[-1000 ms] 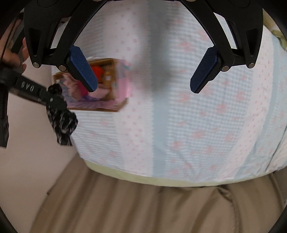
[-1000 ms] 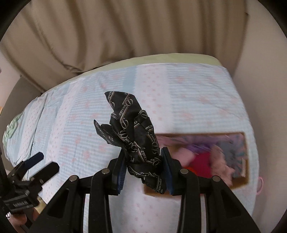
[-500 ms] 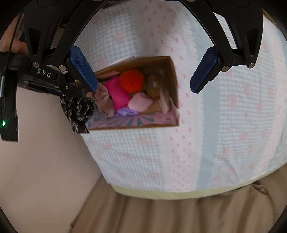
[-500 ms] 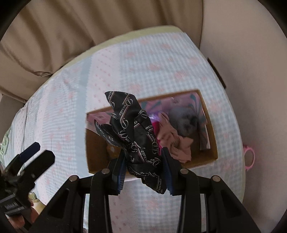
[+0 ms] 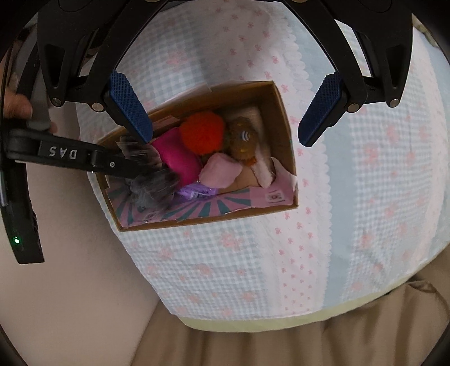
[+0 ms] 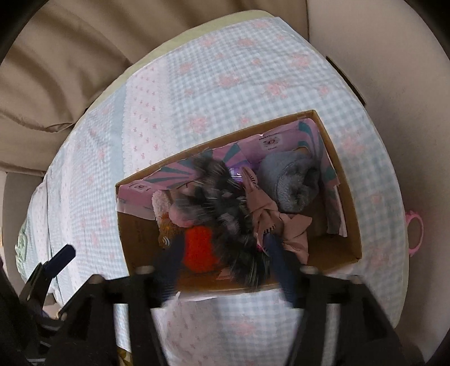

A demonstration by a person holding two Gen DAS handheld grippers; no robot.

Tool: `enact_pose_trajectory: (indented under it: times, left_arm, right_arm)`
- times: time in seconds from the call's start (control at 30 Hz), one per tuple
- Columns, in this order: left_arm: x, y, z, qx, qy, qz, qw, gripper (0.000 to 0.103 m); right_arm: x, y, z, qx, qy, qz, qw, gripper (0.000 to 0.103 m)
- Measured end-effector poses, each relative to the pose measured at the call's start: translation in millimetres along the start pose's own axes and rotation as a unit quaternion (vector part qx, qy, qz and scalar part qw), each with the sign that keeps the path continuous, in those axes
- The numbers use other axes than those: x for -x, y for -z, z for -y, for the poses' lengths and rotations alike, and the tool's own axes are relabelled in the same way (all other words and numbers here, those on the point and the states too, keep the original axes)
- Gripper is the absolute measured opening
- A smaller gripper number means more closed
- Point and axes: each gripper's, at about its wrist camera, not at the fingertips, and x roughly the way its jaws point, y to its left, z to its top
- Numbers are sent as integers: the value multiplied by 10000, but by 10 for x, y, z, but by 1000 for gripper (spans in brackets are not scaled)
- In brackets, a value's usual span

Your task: Organize soft objects

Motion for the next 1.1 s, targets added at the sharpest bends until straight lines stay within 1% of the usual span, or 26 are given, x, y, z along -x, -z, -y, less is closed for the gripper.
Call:
enact_pose_trajectory:
  times: [0.07, 0.2, 0.33, 0.43, 0.5, 0.6, 0.67, 0.8, 0.83, 0.9, 1.0, 1.1]
  left_arm:
    - [35, 10, -28, -27, 31, -11, 10000, 103]
    - [155, 39, -69, -127, 37, 30, 9999, 103]
    - [369, 63, -143, -159, 62, 193, 9997, 103]
    - [590, 70, -220, -118, 89, 371, 9992, 103]
    - [741, 72, -263, -60, 149, 457, 9988, 103]
    - [1119, 71, -328, -57, 126, 780, 9969, 103]
    - [1431, 68, -392, -65, 50, 1031, 9946, 103]
    - [2045, 88, -605, 77, -116, 1526, 9882, 103]
    - [2245, 114, -693, 130, -167, 1706, 9851, 103]
    - [2508, 154, -810, 188, -257, 1944, 9804, 103]
    - [2943, 288, -1028, 316, -411, 2320, 9713, 103]
    - [3286, 458, -1221, 462, -531, 2682, 9608, 103]
  right_arm:
    - [29, 10, 9, -23, 78, 55, 10000, 102]
    - [138, 83, 60, -268, 199, 151, 9993, 102]
    - [251, 145, 39, -359, 256, 283, 9986, 102]
    - [405, 203, -72, -248, 257, 386, 9986, 102]
    - [571, 257, -211, -77, 260, 542, 9982, 102]
    - [808, 320, -458, 208, 316, 727, 9966, 102]
    - [1030, 374, -658, 393, 278, 921, 9946, 102]
    - [1598, 521, -1170, 865, 266, 1520, 9842, 102]
    - [1726, 563, -1291, 973, 282, 1679, 9806, 102]
    - [2005, 682, -1554, 1171, 291, 2039, 9715, 102]
    - [2283, 849, -1851, 1374, 289, 2402, 9605, 102]
    - [2455, 1008, -2102, 1608, 293, 2622, 9511, 102]
